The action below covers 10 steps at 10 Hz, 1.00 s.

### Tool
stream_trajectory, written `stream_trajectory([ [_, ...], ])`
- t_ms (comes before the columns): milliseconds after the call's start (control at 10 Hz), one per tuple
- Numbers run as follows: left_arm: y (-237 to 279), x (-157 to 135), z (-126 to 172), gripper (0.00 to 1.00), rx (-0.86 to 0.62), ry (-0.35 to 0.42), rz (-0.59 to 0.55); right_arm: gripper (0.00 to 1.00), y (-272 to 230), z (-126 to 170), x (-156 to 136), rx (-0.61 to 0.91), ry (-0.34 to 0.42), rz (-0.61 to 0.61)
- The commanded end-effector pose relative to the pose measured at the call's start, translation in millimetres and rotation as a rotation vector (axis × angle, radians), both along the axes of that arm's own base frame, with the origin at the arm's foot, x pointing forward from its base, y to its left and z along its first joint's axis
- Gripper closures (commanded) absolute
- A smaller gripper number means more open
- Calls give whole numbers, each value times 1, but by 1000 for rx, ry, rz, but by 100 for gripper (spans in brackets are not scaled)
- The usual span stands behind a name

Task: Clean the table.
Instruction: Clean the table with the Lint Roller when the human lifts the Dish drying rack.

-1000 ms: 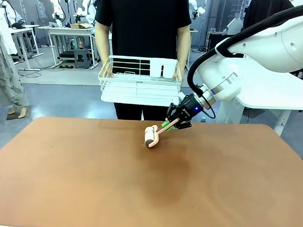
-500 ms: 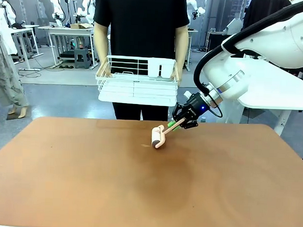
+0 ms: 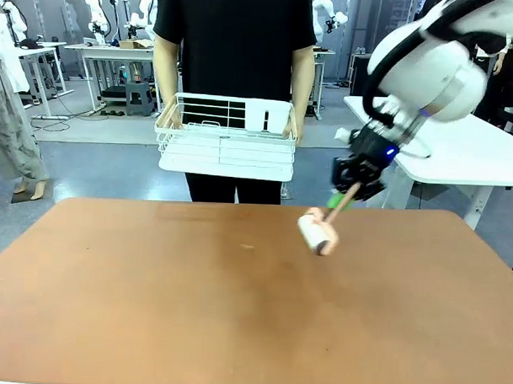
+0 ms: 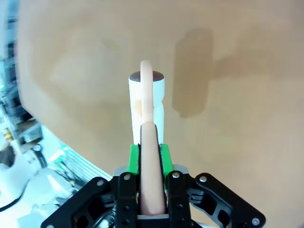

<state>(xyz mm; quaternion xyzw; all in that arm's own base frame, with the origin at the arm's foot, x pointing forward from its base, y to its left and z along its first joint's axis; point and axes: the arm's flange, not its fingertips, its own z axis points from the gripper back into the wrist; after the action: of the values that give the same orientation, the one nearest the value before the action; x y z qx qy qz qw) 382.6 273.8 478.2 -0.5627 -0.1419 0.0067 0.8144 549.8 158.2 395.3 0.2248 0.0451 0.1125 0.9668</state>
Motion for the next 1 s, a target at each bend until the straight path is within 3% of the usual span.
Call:
stream_trajectory([
  [0,0,-4,1,0,-4,-13,0,79,-26,46,-50,-280,-8,-24],
  [200,0,-4,1,0,-4,-13,0,79,-60,69,-94,-453,-17,-89],
  [500,0,-4,1,0,-4,-13,0,79,-115,77,-144,-461,-38,-224],
  [700,0,-4,1,0,-4,-13,0,79,-137,73,-161,-419,-106,-273],
  [800,0,-4,1,0,-4,-13,0,79,-137,73,-162,-398,-133,-196],
  [900,0,-4,1,0,-4,-13,0,79,-137,78,-152,-449,-50,-224],
])
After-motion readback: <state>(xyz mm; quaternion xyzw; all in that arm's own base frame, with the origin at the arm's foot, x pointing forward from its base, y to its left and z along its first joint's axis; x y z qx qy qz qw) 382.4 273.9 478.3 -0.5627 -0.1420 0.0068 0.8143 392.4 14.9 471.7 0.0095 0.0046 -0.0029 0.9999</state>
